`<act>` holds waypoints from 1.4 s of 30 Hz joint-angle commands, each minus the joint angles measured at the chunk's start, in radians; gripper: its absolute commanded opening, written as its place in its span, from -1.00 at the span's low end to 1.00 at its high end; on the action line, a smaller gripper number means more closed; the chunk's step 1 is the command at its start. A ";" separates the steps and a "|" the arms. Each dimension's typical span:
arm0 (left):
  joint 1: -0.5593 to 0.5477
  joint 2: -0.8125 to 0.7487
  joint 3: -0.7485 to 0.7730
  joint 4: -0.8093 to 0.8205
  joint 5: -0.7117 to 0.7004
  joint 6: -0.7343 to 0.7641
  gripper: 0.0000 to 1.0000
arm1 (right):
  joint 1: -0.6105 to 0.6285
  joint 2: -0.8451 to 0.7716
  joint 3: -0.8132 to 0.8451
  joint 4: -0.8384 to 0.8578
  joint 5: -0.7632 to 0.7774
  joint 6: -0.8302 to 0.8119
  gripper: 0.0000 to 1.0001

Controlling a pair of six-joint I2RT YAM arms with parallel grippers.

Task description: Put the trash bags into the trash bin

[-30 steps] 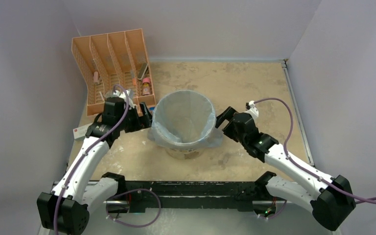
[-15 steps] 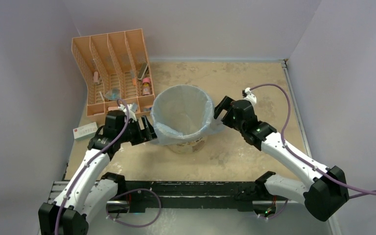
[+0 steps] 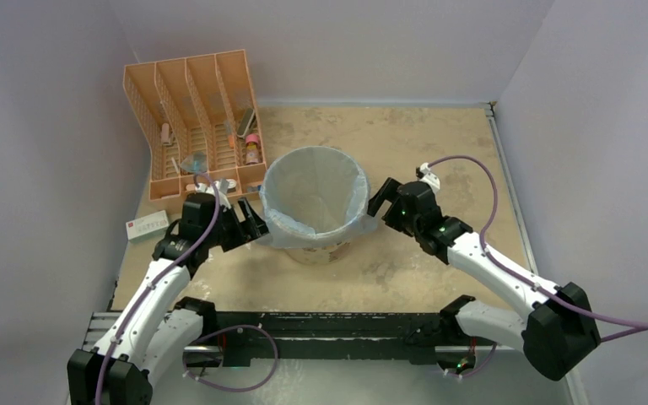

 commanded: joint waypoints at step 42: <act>-0.152 0.233 -0.026 0.309 -0.002 -0.012 0.34 | -0.009 -0.510 -0.162 0.042 0.126 -0.093 0.97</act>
